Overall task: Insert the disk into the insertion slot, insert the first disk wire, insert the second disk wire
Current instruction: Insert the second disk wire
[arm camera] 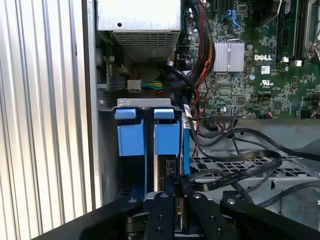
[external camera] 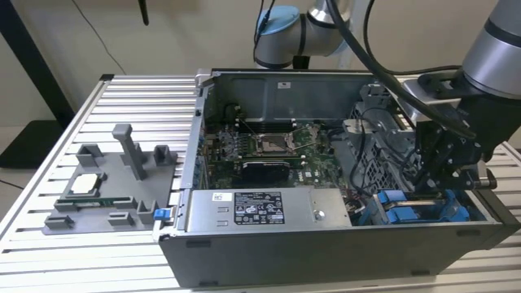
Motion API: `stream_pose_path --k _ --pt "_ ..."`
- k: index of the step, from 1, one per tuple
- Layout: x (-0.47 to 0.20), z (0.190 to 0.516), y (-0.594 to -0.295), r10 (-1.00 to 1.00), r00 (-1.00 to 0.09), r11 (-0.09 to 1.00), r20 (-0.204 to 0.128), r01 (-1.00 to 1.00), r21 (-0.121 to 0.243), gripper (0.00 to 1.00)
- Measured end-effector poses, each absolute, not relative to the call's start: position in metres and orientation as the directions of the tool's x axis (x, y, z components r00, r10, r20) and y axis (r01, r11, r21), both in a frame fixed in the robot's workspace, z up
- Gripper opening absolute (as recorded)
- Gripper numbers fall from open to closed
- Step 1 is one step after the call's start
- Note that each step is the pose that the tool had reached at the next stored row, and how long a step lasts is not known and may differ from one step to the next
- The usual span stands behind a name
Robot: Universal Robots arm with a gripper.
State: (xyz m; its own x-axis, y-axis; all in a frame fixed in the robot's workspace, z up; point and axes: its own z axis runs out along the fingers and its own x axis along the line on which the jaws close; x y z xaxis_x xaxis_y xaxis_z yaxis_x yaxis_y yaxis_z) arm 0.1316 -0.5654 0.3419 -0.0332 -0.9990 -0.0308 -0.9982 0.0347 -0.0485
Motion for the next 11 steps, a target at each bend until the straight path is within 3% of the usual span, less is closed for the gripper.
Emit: stream_pose_path --k 8,9,11 --pt "0.1317 0.334 -0.5655 -0.999 -0.033 0.035 -0.031 -0.998 -0.049 0.0" --pt "0.1317 0.3342 -0.5653 -0.999 -0.033 0.035 -0.032 -0.998 -0.048 1.0" --pt "0.1318 0.3407 -0.5654 -0.999 -0.033 0.034 -0.032 -0.998 -0.046 1.0"
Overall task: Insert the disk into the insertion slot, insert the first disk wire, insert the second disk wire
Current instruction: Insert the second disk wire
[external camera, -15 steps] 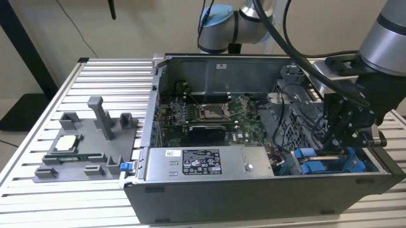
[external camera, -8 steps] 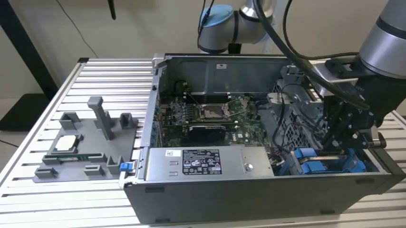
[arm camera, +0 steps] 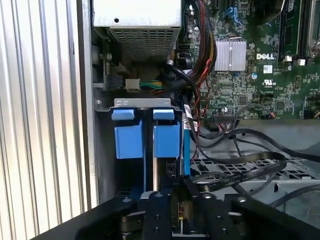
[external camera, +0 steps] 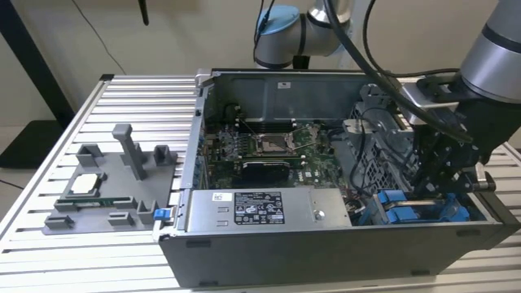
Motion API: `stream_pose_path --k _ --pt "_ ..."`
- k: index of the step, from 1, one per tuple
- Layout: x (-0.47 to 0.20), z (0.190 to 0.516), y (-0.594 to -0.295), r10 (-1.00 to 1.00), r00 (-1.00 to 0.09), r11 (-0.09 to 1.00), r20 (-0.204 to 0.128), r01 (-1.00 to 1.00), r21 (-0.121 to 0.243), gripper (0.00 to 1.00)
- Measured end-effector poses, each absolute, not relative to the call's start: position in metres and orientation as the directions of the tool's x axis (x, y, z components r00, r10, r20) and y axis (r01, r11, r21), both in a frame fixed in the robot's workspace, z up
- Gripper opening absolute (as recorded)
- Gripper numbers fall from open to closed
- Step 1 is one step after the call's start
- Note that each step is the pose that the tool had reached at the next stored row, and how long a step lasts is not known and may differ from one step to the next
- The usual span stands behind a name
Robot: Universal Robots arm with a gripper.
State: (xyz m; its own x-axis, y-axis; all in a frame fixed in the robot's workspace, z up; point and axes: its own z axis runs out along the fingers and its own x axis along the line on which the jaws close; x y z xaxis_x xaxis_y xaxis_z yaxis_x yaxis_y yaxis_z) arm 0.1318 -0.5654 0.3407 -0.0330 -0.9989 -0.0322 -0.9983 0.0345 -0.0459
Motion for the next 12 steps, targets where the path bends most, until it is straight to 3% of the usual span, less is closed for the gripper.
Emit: stream_pose_path --k 12 --pt "0.132 0.363 -0.565 -0.999 -0.033 0.035 -0.031 -0.998 -0.044 1.0"
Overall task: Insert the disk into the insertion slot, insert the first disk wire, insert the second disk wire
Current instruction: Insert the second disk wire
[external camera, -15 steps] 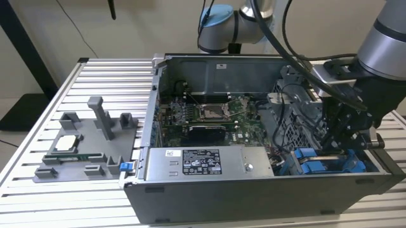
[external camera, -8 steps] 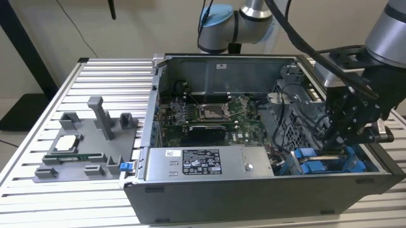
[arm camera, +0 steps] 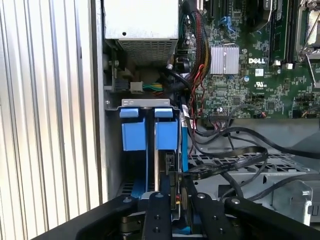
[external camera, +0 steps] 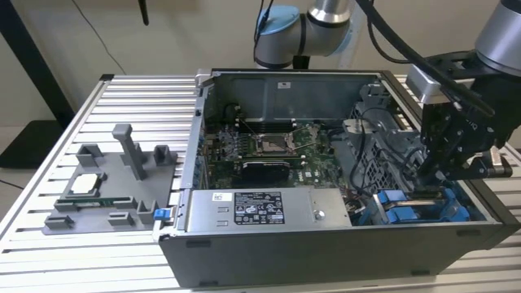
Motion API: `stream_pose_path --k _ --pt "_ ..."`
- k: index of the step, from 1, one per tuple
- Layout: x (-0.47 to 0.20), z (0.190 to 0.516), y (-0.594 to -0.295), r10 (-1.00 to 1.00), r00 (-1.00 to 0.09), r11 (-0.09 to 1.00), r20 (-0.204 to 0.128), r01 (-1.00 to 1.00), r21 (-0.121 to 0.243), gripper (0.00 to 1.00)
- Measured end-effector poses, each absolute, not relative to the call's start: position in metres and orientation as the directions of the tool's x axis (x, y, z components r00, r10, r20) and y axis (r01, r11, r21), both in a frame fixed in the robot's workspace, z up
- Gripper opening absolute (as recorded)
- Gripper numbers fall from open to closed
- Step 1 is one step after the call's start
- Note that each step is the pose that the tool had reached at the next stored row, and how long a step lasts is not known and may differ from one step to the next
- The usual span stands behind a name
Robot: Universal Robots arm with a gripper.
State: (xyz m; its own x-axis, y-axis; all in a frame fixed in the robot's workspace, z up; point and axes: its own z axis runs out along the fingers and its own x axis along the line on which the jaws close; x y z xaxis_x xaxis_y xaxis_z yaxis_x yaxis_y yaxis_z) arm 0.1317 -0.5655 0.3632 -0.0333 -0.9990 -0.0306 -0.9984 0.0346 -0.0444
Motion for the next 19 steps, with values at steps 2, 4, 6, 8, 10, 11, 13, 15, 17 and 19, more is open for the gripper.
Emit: stream_pose_path --k 2,4,6,8,10,11,13,15,17,19 --pt "0.132 0.365 -0.565 -0.999 -0.033 0.035 -0.03 -0.998 -0.044 1.0" --pt "0.132 0.368 -0.565 -0.999 -0.033 0.035 -0.03 -0.998 -0.044 1.0" --pt "0.132 0.37 -0.565 -0.999 -0.033 0.035 -0.031 -0.998 -0.044 1.0" --pt "0.132 0.371 -0.565 -0.999 -0.033 0.035 -0.031 -0.998 -0.044 1.0" --pt "0.132 0.372 -0.565 -0.999 -0.033 0.035 -0.03 -0.998 -0.044 1.0" --pt "0.132 0.373 -0.565 -0.999 -0.033 0.035 -0.031 -0.998 -0.044 1.0" --pt "0.132 0.375 -0.565 -0.999 -0.033 0.035 -0.03 -0.998 -0.044 1.0" --pt "0.132 0.376 -0.565 -0.999 -0.033 0.035 -0.03 -0.998 -0.044 1.0" --pt "0.132 0.378 -0.565 -0.999 -0.033 0.035 -0.03 -0.998 -0.044 1.0" --pt "0.132 0.379 -0.565 -0.999 -0.033 0.035 -0.031 -0.998 -0.044 1.0"
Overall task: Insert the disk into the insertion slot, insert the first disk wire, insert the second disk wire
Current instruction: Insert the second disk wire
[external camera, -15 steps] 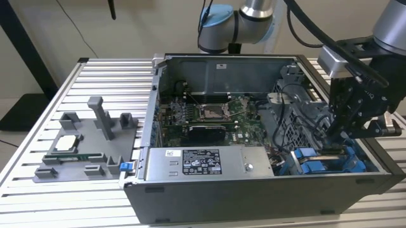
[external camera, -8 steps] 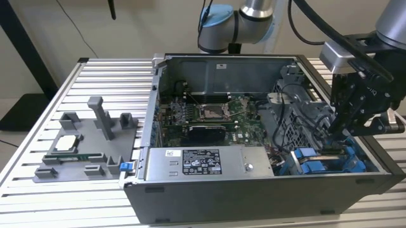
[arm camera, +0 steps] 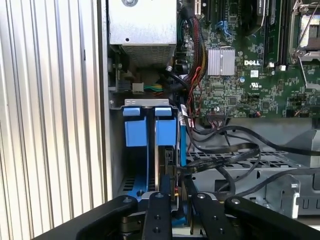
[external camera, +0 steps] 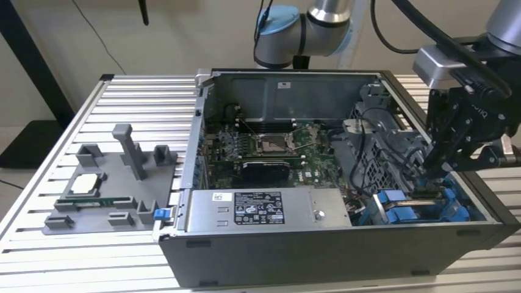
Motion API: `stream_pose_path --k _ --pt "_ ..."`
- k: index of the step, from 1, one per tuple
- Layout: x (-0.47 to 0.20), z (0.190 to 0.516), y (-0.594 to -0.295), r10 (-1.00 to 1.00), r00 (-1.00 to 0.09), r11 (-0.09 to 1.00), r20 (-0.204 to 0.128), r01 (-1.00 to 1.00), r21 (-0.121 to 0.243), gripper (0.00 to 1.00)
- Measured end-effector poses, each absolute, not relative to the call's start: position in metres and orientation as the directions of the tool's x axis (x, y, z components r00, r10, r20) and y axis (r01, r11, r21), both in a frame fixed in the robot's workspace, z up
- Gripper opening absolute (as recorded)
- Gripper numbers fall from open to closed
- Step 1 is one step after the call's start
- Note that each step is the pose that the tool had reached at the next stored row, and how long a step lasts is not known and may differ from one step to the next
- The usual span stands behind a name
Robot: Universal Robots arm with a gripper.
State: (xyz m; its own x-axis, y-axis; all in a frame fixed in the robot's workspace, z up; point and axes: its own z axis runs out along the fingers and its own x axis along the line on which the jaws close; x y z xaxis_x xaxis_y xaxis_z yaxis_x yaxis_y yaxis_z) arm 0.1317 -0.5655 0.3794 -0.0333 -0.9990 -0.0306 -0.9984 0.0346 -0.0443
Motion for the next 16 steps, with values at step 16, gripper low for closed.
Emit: stream_pose_path --k 16 --pt "0.1317 0.389 -0.5655 -0.999 -0.033 0.035 -0.03 -0.998 -0.044 1.0"
